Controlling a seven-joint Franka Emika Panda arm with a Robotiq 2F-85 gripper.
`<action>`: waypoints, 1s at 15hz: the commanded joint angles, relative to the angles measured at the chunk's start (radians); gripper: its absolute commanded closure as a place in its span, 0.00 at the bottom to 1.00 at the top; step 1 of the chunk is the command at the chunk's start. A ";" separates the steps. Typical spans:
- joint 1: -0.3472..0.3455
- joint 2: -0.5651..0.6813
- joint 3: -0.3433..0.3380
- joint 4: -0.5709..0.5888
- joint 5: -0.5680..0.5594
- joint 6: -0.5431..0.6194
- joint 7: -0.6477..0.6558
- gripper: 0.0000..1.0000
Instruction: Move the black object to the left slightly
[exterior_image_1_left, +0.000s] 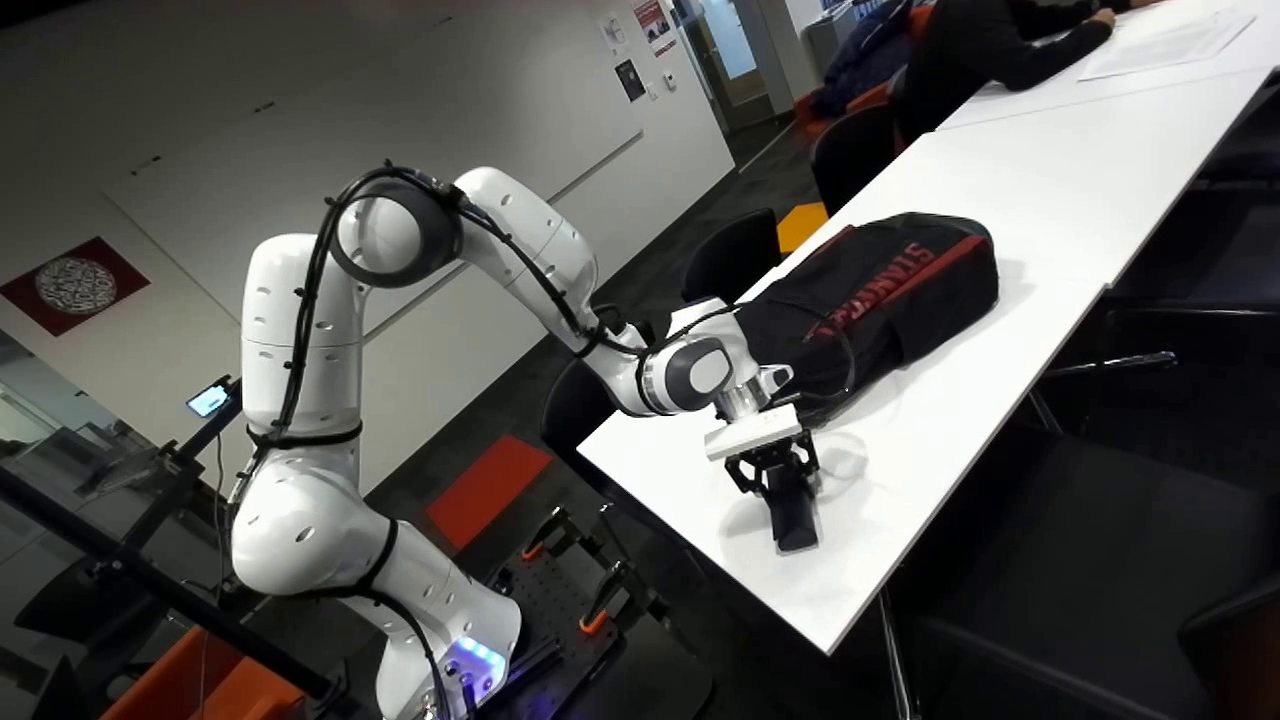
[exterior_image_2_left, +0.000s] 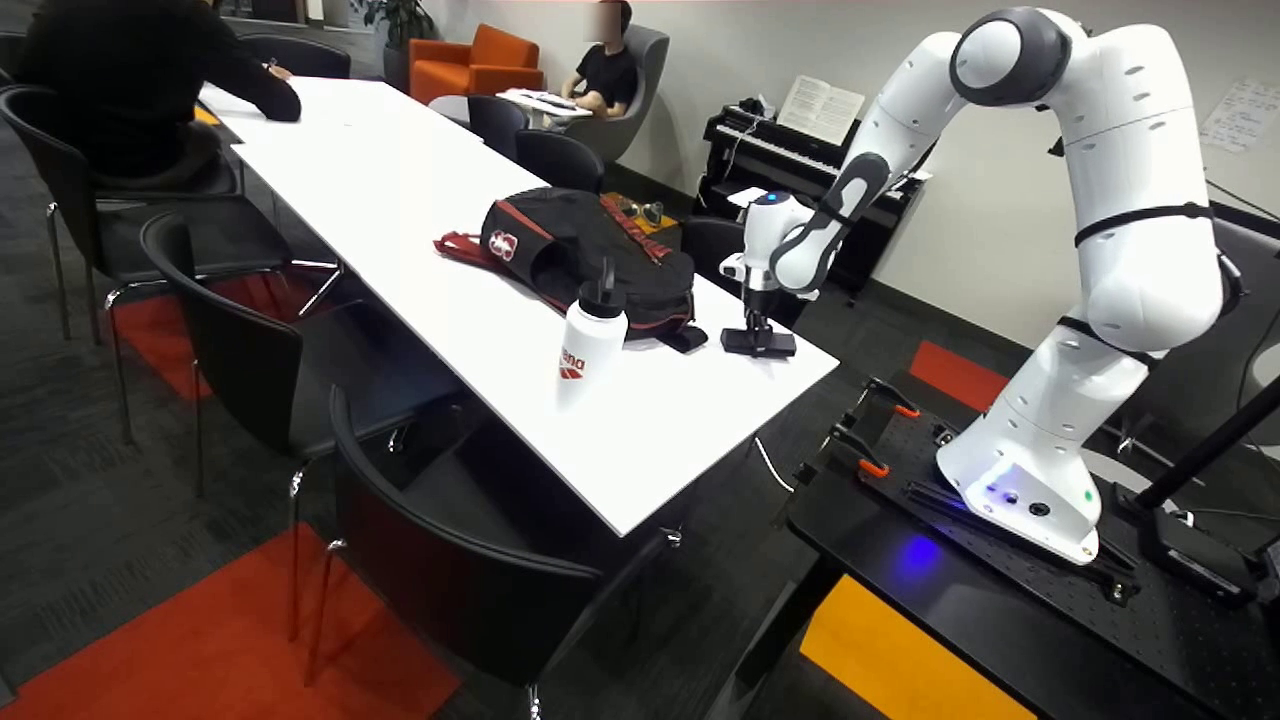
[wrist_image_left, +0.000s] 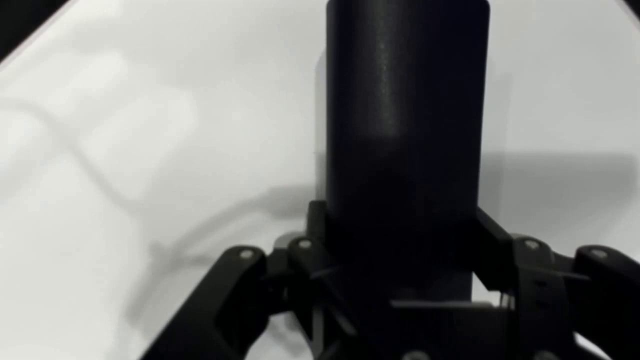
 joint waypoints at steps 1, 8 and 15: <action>0.132 -0.109 -0.046 -0.142 -0.135 -0.042 0.042 0.59; 0.242 -0.164 0.048 -0.222 -0.361 0.008 0.165 0.59; 0.240 -0.142 0.138 -0.195 -0.383 0.072 0.222 0.59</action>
